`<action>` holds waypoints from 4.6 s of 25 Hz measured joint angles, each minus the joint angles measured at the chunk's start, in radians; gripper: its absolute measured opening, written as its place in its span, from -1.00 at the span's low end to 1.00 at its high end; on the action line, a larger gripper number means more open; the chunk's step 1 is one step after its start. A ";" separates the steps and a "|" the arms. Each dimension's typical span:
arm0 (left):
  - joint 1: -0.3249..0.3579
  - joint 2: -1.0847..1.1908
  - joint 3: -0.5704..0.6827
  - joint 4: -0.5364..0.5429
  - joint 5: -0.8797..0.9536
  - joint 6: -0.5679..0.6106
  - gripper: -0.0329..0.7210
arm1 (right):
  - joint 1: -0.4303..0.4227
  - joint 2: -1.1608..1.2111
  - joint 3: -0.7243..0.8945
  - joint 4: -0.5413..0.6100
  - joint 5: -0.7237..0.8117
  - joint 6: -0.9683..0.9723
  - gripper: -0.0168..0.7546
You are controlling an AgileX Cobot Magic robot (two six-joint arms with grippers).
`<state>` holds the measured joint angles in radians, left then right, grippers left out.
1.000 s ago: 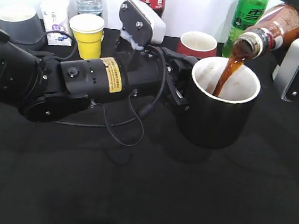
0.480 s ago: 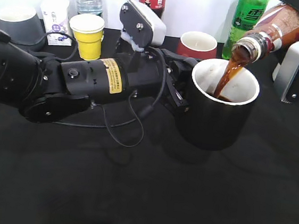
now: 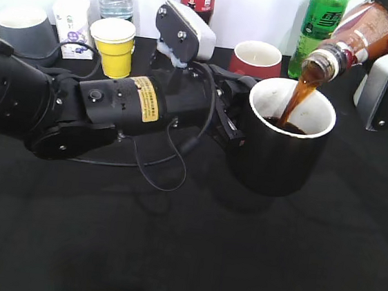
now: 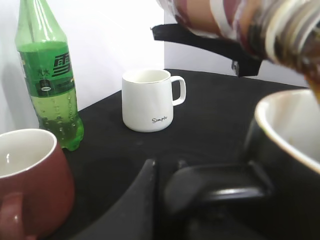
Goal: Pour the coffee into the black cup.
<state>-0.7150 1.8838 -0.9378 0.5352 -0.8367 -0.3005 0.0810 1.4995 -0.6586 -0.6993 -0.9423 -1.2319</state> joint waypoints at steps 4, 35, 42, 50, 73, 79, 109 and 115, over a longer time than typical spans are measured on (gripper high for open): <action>0.000 0.002 0.000 0.000 0.002 -0.006 -0.76 | 0.000 -0.001 0.000 0.002 0.000 -0.039 0.42; 0.460 -0.005 0.266 -0.178 -0.289 0.136 -0.76 | 0.000 -0.003 -0.003 -0.072 -0.005 1.627 0.42; 0.466 0.144 0.266 -0.321 -0.314 0.190 -0.76 | 0.000 -0.003 -0.003 0.037 0.045 1.627 0.42; 0.466 0.157 0.264 -0.424 -0.341 0.252 -0.71 | 0.000 -0.003 -0.003 0.037 0.046 1.627 0.42; 0.469 -0.159 0.622 -0.457 -0.375 0.252 0.15 | 0.000 0.288 -0.003 0.289 0.070 1.445 0.42; 0.469 -0.159 0.622 -0.421 -0.375 0.252 0.15 | 0.000 0.444 -0.004 0.328 -0.085 1.352 0.42; 0.469 -0.326 0.623 -0.416 -0.118 0.239 0.15 | 0.000 0.283 0.200 0.380 0.052 1.333 0.59; 0.469 -0.532 0.622 -0.439 0.372 0.146 0.15 | 0.000 0.031 0.203 0.381 0.460 1.386 0.59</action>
<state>-0.2461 1.3516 -0.3158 0.0964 -0.4649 -0.1540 0.0810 1.5309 -0.4555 -0.3183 -0.4822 0.1544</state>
